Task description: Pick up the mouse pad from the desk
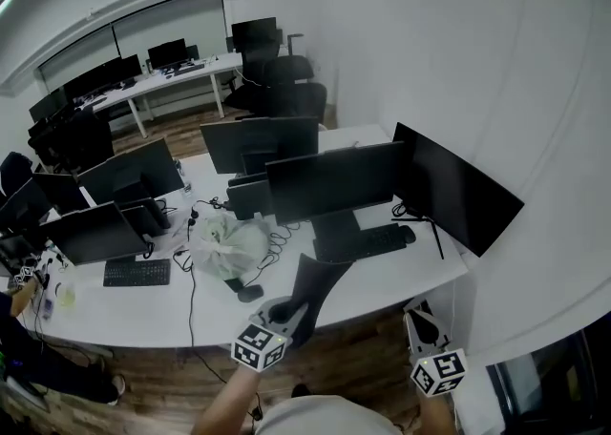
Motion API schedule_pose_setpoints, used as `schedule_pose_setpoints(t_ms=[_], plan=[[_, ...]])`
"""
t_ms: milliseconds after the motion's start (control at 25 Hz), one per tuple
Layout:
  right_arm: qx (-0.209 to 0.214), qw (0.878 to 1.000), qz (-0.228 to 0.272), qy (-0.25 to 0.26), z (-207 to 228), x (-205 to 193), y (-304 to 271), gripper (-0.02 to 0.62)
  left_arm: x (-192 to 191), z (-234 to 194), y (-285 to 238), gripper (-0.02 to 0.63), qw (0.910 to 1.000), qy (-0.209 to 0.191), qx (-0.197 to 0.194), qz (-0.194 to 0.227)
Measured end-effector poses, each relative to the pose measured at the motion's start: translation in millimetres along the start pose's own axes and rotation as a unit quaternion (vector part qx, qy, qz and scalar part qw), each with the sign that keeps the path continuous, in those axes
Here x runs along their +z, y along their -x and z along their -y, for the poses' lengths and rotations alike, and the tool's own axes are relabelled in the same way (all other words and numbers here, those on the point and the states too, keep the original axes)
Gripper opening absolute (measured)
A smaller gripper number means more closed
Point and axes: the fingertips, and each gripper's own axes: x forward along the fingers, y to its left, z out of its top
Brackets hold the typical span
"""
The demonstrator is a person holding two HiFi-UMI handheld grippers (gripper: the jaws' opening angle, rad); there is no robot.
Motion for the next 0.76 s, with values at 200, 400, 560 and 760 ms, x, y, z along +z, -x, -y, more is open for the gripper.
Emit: schedule_pose_setpoints(t_ms=[200,400,560,760], plan=[[0.012,1.0,0.001,0.008,12,6,3,0.012,3,6,-8,0.052,0.9999,0.005,0.01,0.003],[0.019,1.0,-0.001,0.016,19,7,5,0.012,4,11,-12,0.052,0.9999,0.006,0.015,0.004],[0.02,1.0,0.005,0.016,26,9,7,0.012,5,14,-15,0.052,0.9997,0.007,0.02,0.008],[0.026,0.999,0.008,0.024,29,13,9,0.012,9,19,-16,0.052,0.9996,0.01,0.023,0.015]])
